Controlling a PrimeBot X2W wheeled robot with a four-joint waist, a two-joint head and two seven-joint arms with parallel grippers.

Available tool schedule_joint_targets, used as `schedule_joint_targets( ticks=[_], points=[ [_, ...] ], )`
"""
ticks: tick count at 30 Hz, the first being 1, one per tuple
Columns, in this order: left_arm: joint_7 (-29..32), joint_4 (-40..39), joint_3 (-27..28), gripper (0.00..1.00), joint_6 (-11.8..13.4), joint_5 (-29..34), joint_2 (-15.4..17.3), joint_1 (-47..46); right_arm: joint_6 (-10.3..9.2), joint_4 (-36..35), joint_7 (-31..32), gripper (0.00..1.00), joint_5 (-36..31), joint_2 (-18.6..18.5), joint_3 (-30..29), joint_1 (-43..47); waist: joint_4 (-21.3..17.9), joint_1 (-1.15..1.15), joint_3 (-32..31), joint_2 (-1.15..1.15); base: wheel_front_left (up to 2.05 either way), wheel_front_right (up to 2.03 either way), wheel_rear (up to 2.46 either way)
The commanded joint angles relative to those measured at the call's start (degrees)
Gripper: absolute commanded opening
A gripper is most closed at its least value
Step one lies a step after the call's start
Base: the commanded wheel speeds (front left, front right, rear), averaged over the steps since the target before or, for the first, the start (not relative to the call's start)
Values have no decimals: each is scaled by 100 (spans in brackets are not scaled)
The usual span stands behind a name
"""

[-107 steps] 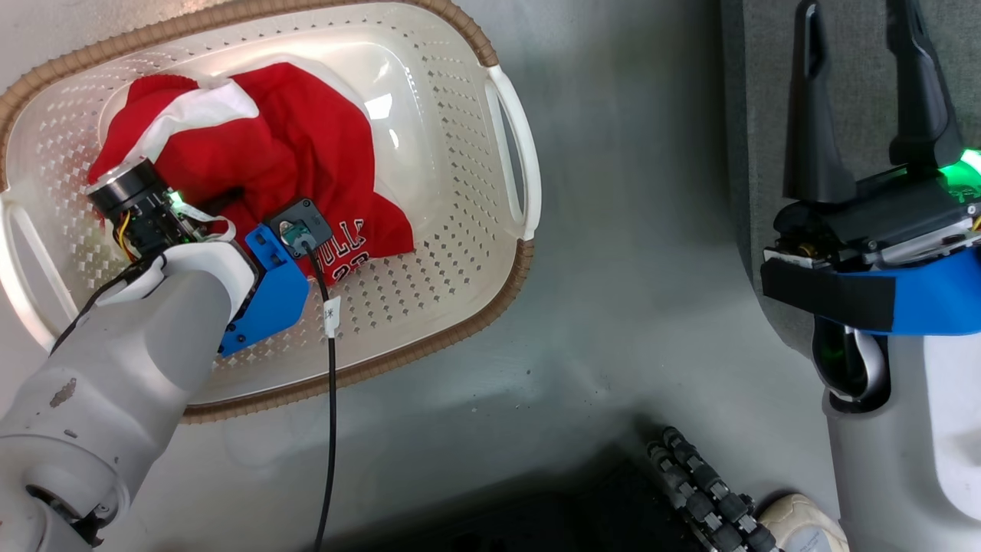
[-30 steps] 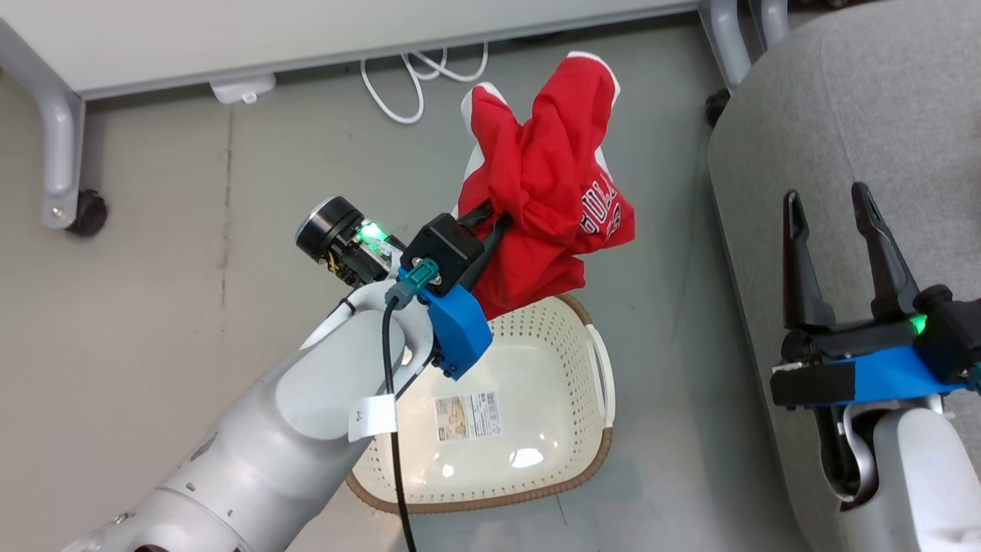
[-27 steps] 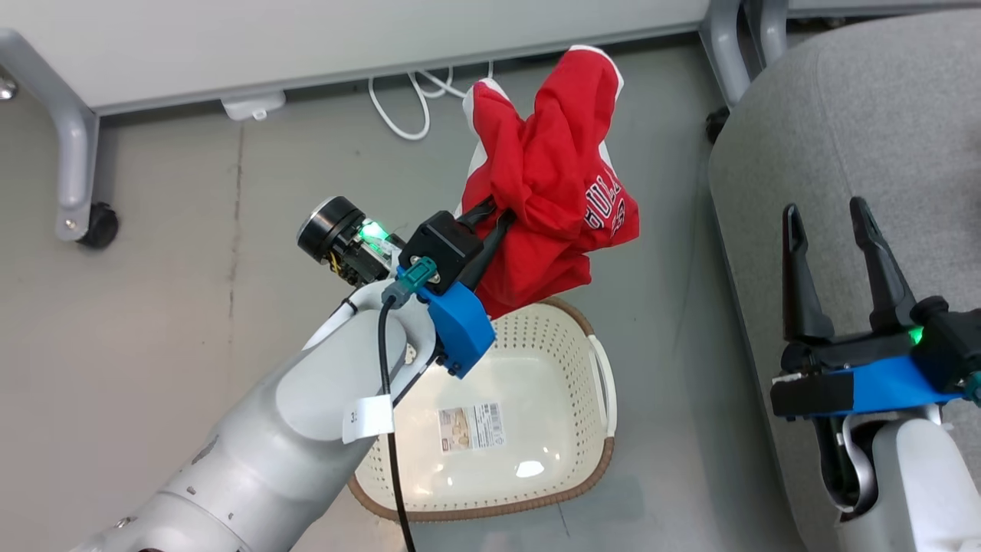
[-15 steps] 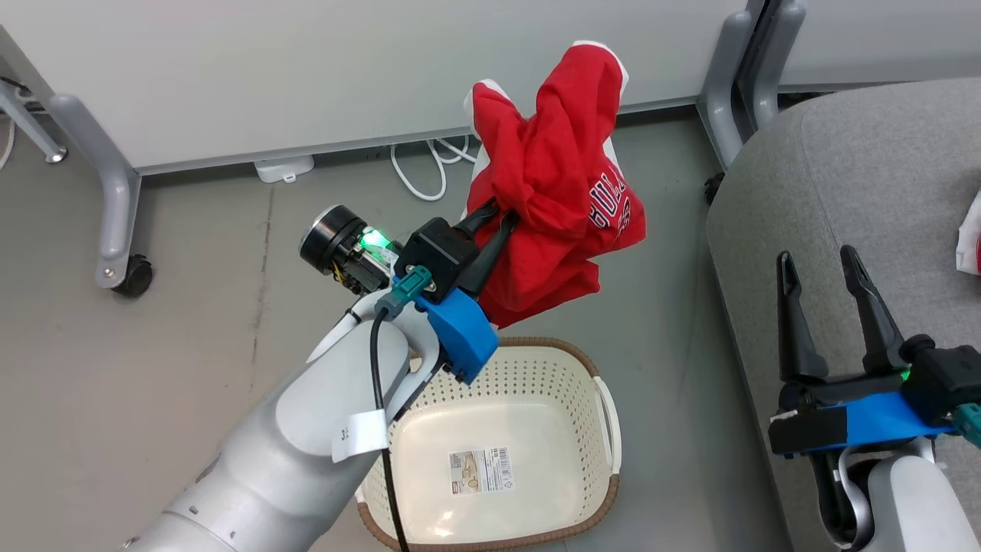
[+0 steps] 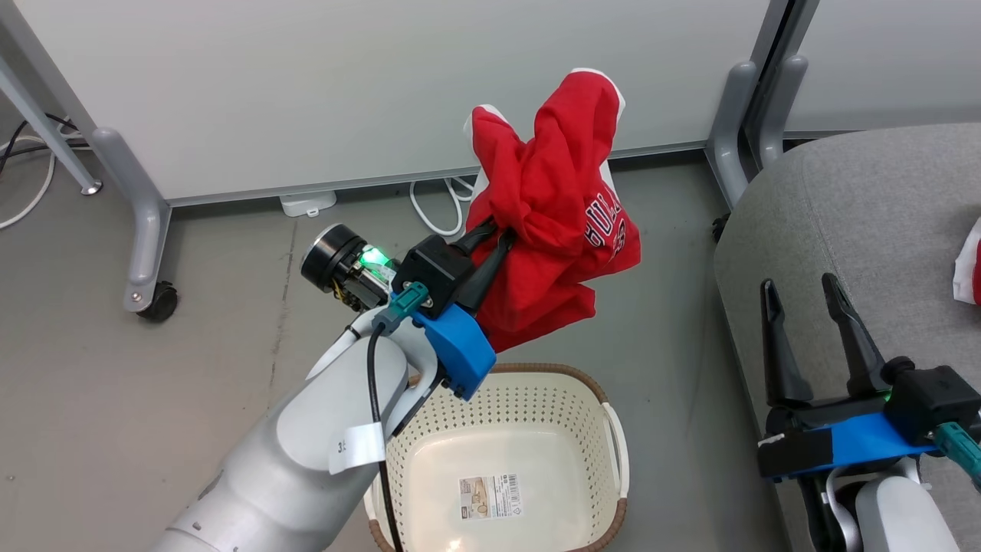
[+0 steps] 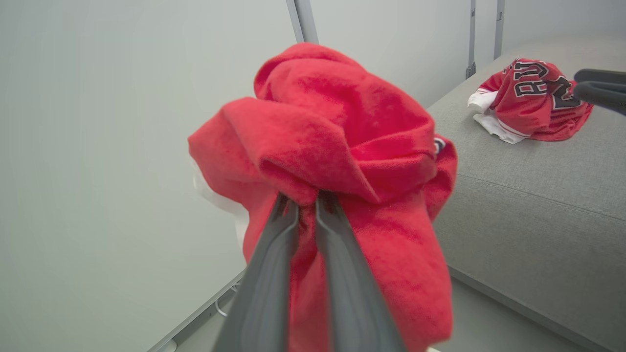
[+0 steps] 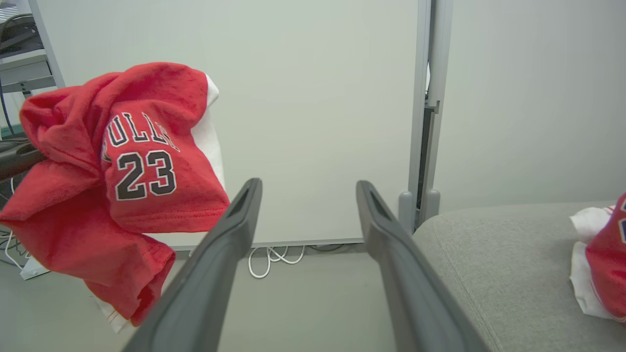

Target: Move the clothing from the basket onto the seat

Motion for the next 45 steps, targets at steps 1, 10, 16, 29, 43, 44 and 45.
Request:
schedule_joint_targets(
  ticks=[1,10,16,29,43,44,45],
  points=[
    [-28,2,51,0,-22,37,-10,54,1,17,1,100,16,13,53,96,13,1,-6,0,0,0,0],
    [-28,7,97,0,-56,116,-54,64,1,99,1,100,36,-66,871,26,28,1,-26,0,0,0,0],
    [-28,-15,106,0,-83,165,-106,20,1,284,1,100,117,-89,1666,-139,67,1,-6,0,0,0,0],
    [-29,-61,35,0,-114,254,-231,-91,1,1071,1,100,265,-57,2666,-890,260,1,105,0,0,0,0],
    [-29,-191,-68,0,-134,274,-362,-209,1,1537,1,100,471,44,2738,-1545,467,1,280,0,0,0,0],
    [-29,-198,-80,0,-135,274,-370,-211,1,1536,1,100,499,45,2748,-1582,476,1,291,0,0,0,0],
    [-29,-208,-87,0,-136,273,-378,-214,1,1531,1,100,515,45,2747,-1616,484,1,302,0,0,0,0]
  ],
)
